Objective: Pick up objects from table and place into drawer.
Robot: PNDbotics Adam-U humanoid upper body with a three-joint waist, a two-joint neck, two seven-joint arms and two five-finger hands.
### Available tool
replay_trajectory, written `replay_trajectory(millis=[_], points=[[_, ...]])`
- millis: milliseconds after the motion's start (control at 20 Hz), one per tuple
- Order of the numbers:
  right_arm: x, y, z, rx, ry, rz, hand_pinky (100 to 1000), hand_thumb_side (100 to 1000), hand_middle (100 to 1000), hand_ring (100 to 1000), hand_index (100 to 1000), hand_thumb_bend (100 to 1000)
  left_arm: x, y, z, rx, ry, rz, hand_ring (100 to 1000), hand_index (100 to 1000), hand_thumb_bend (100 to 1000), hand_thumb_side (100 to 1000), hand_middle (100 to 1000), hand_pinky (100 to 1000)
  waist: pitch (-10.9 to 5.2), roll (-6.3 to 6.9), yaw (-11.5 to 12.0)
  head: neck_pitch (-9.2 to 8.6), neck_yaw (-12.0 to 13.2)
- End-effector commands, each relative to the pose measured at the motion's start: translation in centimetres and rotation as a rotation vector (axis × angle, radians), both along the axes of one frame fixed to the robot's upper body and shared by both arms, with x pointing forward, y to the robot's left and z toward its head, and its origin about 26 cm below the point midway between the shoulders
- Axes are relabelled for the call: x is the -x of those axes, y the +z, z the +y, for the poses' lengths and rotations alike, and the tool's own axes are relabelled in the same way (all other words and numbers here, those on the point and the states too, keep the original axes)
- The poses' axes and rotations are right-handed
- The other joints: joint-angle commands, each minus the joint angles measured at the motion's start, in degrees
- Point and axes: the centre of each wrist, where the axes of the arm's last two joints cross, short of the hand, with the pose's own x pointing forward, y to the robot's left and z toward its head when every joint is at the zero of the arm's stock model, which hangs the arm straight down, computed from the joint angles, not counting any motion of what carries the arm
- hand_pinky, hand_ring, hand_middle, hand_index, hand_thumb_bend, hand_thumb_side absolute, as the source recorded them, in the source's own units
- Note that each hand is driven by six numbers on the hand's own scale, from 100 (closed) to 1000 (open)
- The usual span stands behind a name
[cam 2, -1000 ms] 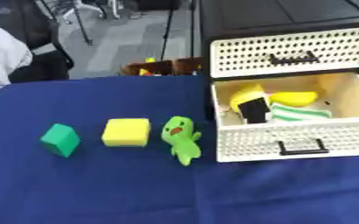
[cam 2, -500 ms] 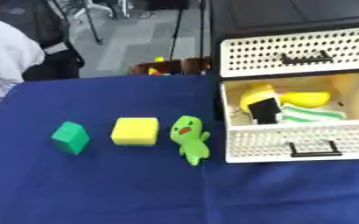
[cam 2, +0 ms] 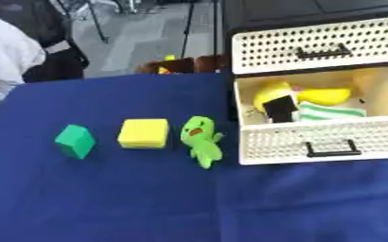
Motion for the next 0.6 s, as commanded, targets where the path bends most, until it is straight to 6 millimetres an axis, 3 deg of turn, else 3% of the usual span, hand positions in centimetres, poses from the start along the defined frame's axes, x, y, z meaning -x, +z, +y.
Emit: replay_trajectory(millis=[50,600], points=[[0.4,0.7,0.2,0.005,0.055,-0.072,485,975,542,587,830,100,-0.5,2.4,1.3,-0.225,0.060,0.084,876,1000,590,903,886,789,-1.40,-0.20,-0.3,0.38,0.4],[0.2,0.4,0.8,0.004,0.076,-0.059,482,971,533,575,824,100,-4.1,5.9,3.4,-0.538,0.140,0.348,873,1000,713,686,876,814,-1.48,0.20,-2.0,-0.24,1.0]])
